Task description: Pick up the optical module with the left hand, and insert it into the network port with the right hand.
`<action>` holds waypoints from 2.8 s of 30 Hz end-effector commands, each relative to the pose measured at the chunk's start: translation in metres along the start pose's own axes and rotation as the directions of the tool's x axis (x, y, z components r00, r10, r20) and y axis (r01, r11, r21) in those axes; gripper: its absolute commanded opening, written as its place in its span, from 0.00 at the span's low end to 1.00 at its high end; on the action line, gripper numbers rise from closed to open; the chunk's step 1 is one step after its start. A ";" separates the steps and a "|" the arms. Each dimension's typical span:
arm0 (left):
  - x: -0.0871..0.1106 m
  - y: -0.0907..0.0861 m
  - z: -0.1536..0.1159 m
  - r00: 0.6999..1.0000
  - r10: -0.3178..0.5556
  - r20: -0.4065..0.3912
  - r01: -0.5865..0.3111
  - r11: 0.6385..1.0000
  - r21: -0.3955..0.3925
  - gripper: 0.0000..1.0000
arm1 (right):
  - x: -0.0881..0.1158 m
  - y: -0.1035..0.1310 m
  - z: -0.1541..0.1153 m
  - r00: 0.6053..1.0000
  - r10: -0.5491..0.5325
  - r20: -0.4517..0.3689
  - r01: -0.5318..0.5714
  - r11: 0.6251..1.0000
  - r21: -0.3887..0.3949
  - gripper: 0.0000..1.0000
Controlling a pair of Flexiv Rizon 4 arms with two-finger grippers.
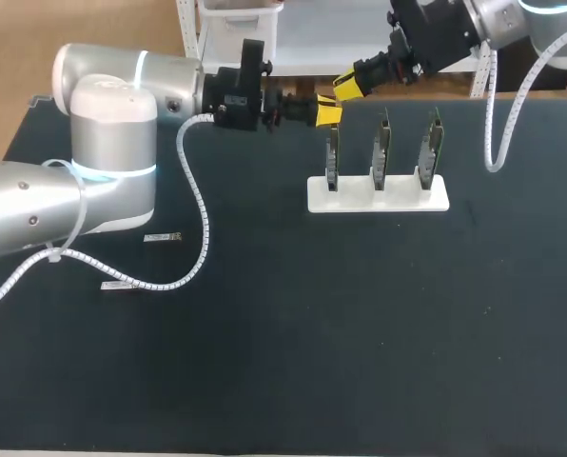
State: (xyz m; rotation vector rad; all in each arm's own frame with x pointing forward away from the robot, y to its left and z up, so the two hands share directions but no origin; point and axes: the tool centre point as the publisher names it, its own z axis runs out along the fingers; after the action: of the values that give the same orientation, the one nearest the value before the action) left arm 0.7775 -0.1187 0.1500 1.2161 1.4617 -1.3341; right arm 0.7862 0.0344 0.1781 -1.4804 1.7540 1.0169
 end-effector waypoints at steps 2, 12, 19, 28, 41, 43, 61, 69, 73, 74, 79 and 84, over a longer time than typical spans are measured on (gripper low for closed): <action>-0.001 0.002 0.001 1.000 -0.001 -0.004 0.001 1.000 0.005 0.00 | 0.001 0.000 -0.001 1.000 0.002 -0.001 -0.002 1.000 0.007 0.00; -0.001 0.002 0.001 1.000 -0.001 -0.004 0.001 1.000 0.005 1.00 | 0.002 -0.001 -0.003 1.000 0.003 -0.003 -0.003 1.000 0.013 0.00; -0.006 -0.004 -0.003 0.998 0.044 -0.051 -0.044 0.999 0.006 1.00 | 0.003 0.000 -0.007 1.000 0.002 -0.007 -0.002 1.000 0.020 0.00; -0.002 -0.011 -0.016 0.971 0.190 -0.144 -0.195 0.981 -0.017 1.00 | 0.002 0.001 -0.010 1.000 -0.002 -0.007 0.002 1.000 0.030 0.00; 0.021 0.000 -0.023 0.931 0.188 -0.312 -0.203 0.979 -0.015 1.00 | 0.004 0.002 -0.011 1.000 0.004 -0.010 -0.004 0.999 0.041 0.00; 0.024 0.001 -0.026 0.930 0.181 -0.320 -0.196 0.980 -0.016 1.00 | 0.004 0.003 -0.011 1.000 0.005 -0.011 -0.004 0.999 0.041 0.00; 0.037 0.008 -0.030 0.883 0.183 -0.433 -0.191 0.981 0.027 1.00 | 0.006 0.006 -0.010 1.000 0.006 -0.013 -0.005 0.999 0.043 0.00; 0.041 0.009 -0.029 0.878 0.174 -0.445 -0.174 0.984 0.041 1.00 | 0.006 0.008 -0.010 1.000 0.003 -0.012 -0.003 0.999 0.045 0.00; 0.043 0.008 -0.028 0.876 0.172 -0.450 -0.170 0.984 0.044 1.00 | 0.006 0.008 -0.010 1.000 0.001 -0.014 0.000 0.999 0.047 0.00; 0.043 0.008 -0.028 0.876 0.171 -0.451 -0.170 0.984 0.045 1.00 | 0.006 0.008 -0.010 1.000 0.001 -0.015 0.000 0.999 0.047 0.00; 0.046 0.007 -0.027 0.869 0.166 -0.465 -0.161 0.986 0.052 1.00 | 0.006 0.009 -0.010 1.000 -0.001 -0.015 0.002 0.999 0.049 0.00; 0.047 0.006 -0.027 0.866 0.168 -0.471 -0.161 0.985 0.056 1.00 | 0.006 0.010 -0.009 1.000 -0.004 -0.020 0.004 0.999 0.045 0.00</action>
State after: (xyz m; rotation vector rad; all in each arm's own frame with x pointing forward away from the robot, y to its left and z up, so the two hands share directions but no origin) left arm 0.7713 -0.0846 0.1060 1.7172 1.6266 -0.9656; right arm 0.7784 0.0238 0.1787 -1.4721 1.7734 0.9662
